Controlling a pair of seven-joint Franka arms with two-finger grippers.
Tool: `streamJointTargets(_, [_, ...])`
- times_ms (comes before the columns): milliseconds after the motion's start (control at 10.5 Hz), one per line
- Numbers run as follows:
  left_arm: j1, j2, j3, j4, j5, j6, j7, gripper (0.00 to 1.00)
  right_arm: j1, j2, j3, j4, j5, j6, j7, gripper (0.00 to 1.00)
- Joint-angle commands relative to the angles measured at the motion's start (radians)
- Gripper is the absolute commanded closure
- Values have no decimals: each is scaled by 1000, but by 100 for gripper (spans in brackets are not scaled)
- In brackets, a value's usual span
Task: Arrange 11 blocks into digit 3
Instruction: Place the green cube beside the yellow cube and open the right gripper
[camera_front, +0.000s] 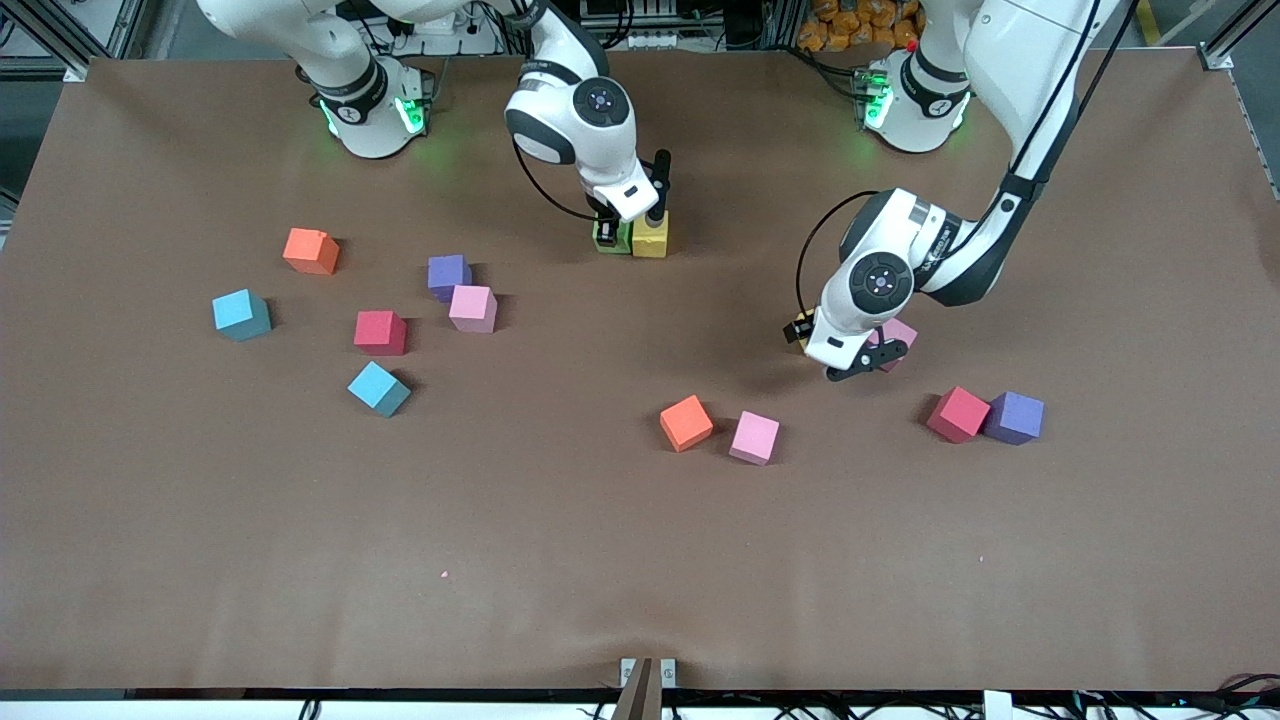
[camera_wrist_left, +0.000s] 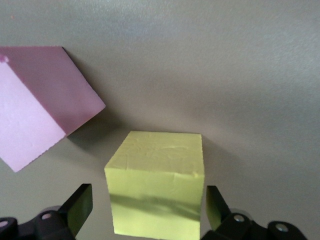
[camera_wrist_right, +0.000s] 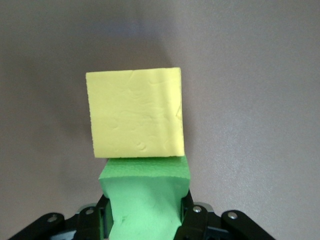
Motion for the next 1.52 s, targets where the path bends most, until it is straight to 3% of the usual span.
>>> streamJointTargets(0, [37,-18,-8,-20,26,14,-10,15,32,25,-10,41,-27,-19,34,60])
streamJointTargets(95, [47,-18,-8,-18,26,14,10,31,32,29,-11,44,-27,-19,36,59])
streamJointTargets(190, [47,-18,-8,-14,26,14,13,45,33,31,-11,44,-27,-17,59,50])
streamJointTargets(285, [53,-28,-9,-11,24,13,11,53,39,34,-11,46,-29,-17,83,34])
streamJointTargets(380, [62,-45,-12,-9,24,7,5,58,39,34,-11,46,-29,-19,87,6])
streamJointTargets(475, [62,-58,-12,-3,14,2,-2,58,39,34,-11,44,-29,-19,85,0])
streamJointTargets(760, [62,-111,-18,-2,-15,-29,-91,58,39,28,-11,44,-27,-26,85,0])
streamJointTargets(1045, [62,-142,-20,-2,-57,-79,-134,61,26,-41,-10,43,-25,-127,84,0])
streamJointTargets(1426, [53,-156,-80,6,-63,-88,-355,62,-121,-188,-39,38,-16,-301,62,0])
